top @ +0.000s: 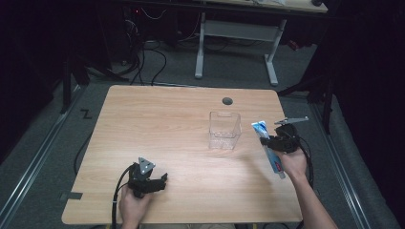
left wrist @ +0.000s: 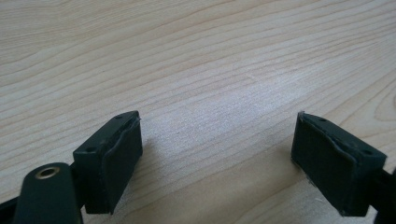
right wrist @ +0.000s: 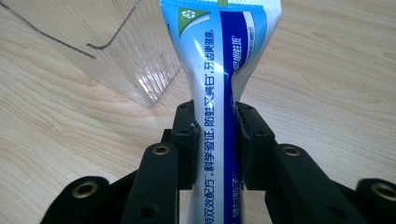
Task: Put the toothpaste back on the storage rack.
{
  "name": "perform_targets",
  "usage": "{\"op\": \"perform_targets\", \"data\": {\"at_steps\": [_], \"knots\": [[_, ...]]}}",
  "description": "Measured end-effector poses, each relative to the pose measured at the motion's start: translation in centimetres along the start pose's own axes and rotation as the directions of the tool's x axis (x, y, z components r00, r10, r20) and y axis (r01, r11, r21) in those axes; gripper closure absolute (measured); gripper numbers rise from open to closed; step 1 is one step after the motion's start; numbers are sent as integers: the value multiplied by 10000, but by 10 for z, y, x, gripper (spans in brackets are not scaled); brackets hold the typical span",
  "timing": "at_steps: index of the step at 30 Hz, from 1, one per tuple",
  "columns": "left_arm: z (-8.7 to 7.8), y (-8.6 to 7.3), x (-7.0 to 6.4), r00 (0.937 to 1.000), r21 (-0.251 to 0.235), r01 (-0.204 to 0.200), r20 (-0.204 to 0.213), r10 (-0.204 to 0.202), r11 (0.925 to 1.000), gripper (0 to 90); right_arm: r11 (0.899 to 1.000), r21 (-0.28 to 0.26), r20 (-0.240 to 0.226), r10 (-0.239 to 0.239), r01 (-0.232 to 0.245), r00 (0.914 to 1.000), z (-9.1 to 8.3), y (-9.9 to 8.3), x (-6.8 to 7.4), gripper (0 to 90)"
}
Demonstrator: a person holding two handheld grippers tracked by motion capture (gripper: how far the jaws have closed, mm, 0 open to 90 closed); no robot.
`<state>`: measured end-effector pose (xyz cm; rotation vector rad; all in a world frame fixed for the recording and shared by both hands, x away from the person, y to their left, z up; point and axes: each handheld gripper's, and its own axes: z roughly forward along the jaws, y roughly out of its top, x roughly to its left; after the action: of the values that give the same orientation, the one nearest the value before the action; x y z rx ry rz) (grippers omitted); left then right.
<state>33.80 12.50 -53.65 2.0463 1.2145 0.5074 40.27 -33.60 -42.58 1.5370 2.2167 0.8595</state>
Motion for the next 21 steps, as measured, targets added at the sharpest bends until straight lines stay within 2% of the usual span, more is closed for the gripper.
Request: {"op": "perform_targets", "data": {"at_steps": [10,21], "knots": [[0,0,0,10000,-3,3,-1,-3,10000,166,9989,-425,-107,-186,181,9998,-2,-4,11,716],[0,0,0,10000,-3,12,0,-12,10000,166,9975,-686,-164,-204,192,9997,-13,-6,12,717]]}}
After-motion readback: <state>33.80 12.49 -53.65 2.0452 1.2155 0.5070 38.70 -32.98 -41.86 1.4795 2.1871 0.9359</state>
